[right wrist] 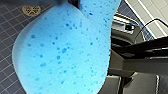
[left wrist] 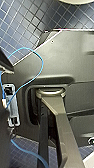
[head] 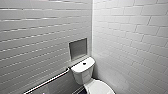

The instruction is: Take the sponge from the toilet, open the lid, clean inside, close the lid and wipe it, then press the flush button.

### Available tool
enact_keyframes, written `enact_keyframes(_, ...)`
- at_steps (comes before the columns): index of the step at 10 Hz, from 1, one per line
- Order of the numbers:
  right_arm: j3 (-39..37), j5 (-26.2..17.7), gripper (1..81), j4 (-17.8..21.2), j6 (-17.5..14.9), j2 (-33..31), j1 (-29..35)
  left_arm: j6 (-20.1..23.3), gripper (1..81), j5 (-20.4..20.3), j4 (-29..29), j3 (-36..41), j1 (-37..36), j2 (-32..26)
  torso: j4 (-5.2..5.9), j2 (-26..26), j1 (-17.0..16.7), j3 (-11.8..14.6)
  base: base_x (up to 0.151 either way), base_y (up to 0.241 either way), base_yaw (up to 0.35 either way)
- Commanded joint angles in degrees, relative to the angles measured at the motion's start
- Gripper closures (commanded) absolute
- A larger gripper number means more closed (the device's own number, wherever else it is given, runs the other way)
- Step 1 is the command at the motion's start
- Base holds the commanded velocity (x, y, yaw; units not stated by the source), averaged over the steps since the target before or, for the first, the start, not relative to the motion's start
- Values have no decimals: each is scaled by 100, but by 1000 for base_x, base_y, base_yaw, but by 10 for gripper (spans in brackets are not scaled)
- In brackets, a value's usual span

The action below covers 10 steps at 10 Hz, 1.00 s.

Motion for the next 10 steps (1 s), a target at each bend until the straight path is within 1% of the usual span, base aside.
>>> enact_keyframes(1, 2484, 688, 811, -375, -70, -1259, -200, 10, 10, 474, -74, 262, -171, -156, 0, 0, 0, 0, 0, 0, 0)
enact_keyframes(2, 3115, 811, 811, -386, -70, -1622, -209, 10, 10, 474, -74, 525, -179, -261, 0, 0, 0, 0, 0, 0, 0)
enact_keyframes(3, 3528, 908, 811, -394, -70, -1842, -218, 10, 10, 465, -83, 850, -171, -427, 0, 0, 0, 0, 0, 0, 0)
enact_keyframes(4, 3689, 917, 811, -368, -61, -1923, -218, 1, 10, 456, -92, 1054, -171, -560, 0, 0, 0, 0, 0, 0, 0)
enact_keyframes(6, 3540, 908, 811, -324, -26, -1862, -226, 1, 10, 421, -83, 1117, -171, -614, 0, 0, 0, 0, 0, 0, 0)
enact_keyframes(7, 3470, 917, 811, -368, -26, -1818, -235, 1, 10, 421, -83, 1117, -171, -605, 0, 0, 0, 0, 0, 0, 0)
enact_keyframes(10, 3461, 917, 811, -394, -70, -1765, -270, 10, 10, 430, -83, 1117, -171, -596, 0, 0, 0, 0, 0, 0, 0)
